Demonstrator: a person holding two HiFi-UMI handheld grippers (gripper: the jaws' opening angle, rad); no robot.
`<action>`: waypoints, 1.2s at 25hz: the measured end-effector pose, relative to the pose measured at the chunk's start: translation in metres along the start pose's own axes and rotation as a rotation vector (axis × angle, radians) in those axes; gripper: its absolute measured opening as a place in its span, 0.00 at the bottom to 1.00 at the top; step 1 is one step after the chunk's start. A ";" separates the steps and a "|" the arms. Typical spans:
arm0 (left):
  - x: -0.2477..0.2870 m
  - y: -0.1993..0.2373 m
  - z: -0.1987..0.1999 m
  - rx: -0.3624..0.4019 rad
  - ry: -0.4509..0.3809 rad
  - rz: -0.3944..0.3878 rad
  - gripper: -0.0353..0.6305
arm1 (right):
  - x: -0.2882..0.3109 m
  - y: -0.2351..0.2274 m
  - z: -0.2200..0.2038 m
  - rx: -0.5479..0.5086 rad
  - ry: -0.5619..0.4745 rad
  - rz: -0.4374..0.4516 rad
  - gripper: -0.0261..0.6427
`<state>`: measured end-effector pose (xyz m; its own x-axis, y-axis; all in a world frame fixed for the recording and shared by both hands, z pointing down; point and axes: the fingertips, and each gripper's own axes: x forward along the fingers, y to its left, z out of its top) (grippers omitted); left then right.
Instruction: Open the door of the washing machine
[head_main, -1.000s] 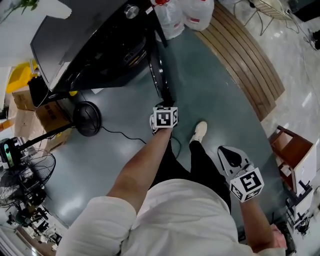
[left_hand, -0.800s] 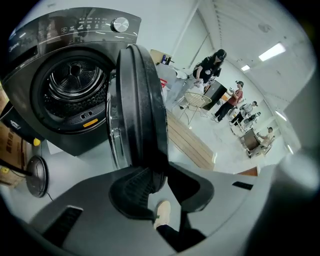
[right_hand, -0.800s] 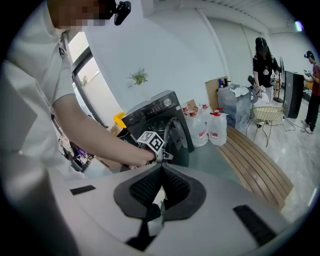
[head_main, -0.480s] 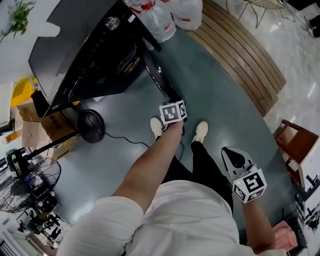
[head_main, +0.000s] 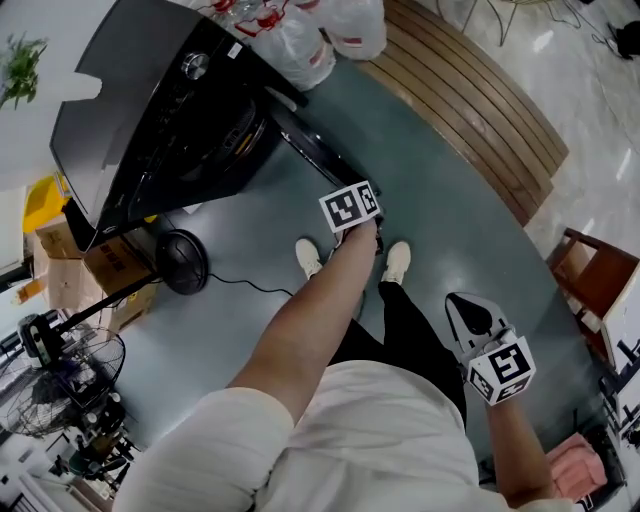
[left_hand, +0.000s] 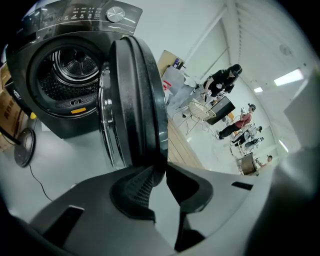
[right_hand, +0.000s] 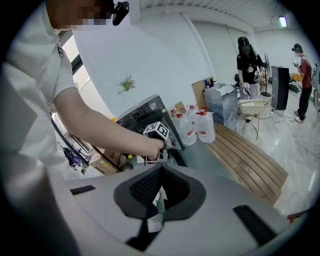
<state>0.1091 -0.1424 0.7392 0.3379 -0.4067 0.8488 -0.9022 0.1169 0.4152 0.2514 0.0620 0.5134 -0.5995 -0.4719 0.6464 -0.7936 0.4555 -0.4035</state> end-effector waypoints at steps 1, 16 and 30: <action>0.002 -0.005 0.002 -0.009 -0.003 -0.001 0.18 | -0.001 -0.003 -0.001 0.003 0.000 -0.001 0.05; 0.035 -0.054 0.030 -0.116 -0.041 -0.049 0.18 | -0.016 -0.039 -0.003 0.040 -0.002 -0.024 0.05; 0.043 -0.067 0.041 -0.163 -0.063 -0.080 0.18 | -0.020 -0.049 -0.004 0.056 0.000 -0.021 0.05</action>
<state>0.1731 -0.2047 0.7345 0.3852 -0.4756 0.7909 -0.8161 0.2246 0.5325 0.3023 0.0520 0.5230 -0.5824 -0.4808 0.6554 -0.8107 0.4025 -0.4251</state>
